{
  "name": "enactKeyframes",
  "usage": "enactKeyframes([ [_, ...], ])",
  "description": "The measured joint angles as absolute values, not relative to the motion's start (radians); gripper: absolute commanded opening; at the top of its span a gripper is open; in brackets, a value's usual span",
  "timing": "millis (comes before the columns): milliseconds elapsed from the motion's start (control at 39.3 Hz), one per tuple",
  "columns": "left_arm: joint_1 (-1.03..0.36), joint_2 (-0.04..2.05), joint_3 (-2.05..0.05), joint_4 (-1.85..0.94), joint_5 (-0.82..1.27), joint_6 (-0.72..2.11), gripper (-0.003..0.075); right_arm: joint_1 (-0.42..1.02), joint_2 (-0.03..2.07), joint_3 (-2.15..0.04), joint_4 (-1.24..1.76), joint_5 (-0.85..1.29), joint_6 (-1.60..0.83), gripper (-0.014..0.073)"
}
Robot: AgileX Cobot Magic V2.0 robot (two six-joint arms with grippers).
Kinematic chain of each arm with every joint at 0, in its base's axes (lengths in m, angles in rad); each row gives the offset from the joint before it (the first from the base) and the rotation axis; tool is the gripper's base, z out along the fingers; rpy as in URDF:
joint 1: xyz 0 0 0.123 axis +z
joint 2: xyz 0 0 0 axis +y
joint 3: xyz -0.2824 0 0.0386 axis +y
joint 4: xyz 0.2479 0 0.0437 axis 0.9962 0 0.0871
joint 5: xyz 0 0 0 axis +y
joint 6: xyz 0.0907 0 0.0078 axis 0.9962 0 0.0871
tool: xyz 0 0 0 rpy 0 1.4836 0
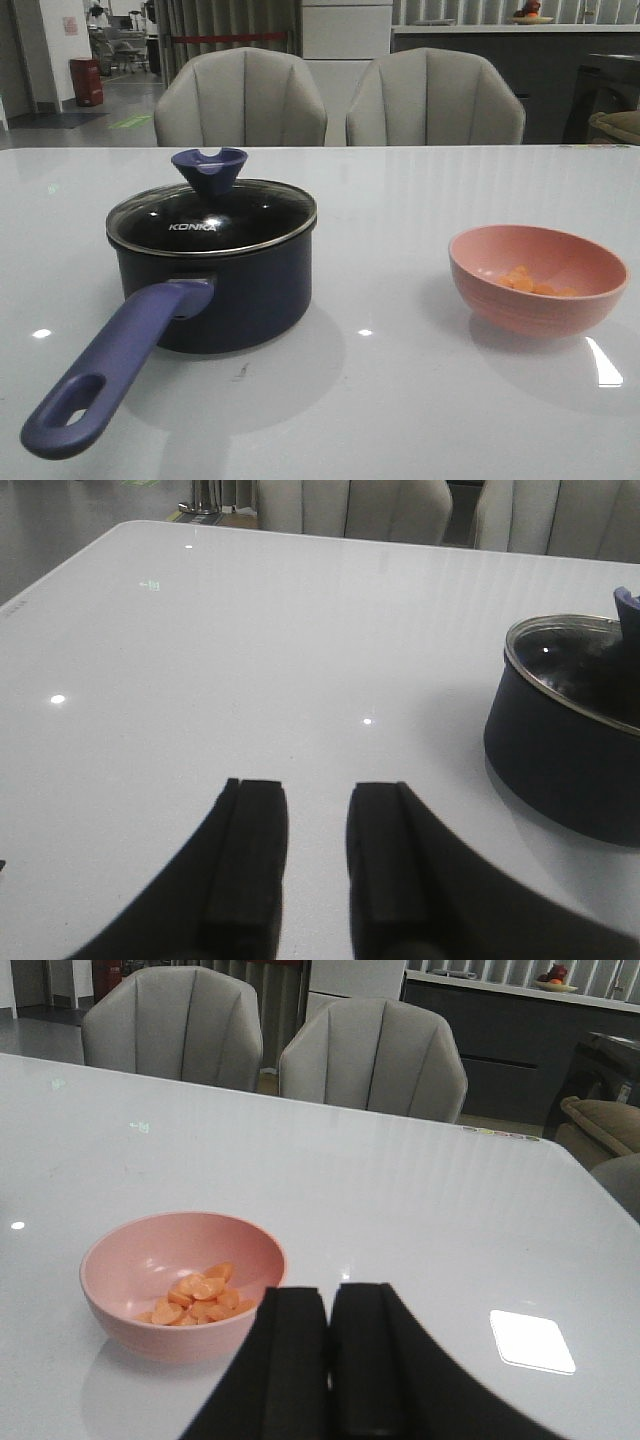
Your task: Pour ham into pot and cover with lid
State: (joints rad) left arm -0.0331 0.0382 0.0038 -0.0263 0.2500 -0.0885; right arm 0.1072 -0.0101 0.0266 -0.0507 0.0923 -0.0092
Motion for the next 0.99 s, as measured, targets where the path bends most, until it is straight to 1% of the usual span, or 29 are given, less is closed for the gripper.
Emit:
enactKeyframes([
  [229, -0.033, 0.038, 0.004, -0.024, 0.222, -0.089, 0.0237, 0.107, -0.01, 0.027, -0.051, 0.092, -0.009, 0.0145],
  [356, -0.033, 0.038, 0.004, -0.031, 0.05, -0.089, 0.0237, 0.107, -0.01, 0.027, -0.051, 0.092, -0.009, 0.0145],
  [458, -0.033, 0.036, 0.004, -0.031, -0.186, -0.089, 0.0237, 0.107, -0.01, 0.027, -0.051, 0.092, -0.009, 0.0145],
  [509, -0.033, 0.037, 0.0, -0.031, -0.22, -0.089, 0.0237, 0.107, -0.01, 0.027, -0.051, 0.092, -0.009, 0.0145],
  [636, -0.033, 0.065, -0.076, -0.018, -0.129, -0.089, 0.0237, 0.107, -0.01, 0.027, -0.051, 0.092, -0.009, 0.0145],
  [865, -0.033, 0.219, -0.3, 0.0, 0.158, -0.089, 0.0237, 0.107, -0.01, 0.027, -0.051, 0.092, -0.009, 0.0145],
  [993, -0.033, 0.289, -0.351, 0.0, 0.227, -0.089, 0.0237, 0.107, -0.01, 0.027, -0.051, 0.092, -0.009, 0.0145],
])
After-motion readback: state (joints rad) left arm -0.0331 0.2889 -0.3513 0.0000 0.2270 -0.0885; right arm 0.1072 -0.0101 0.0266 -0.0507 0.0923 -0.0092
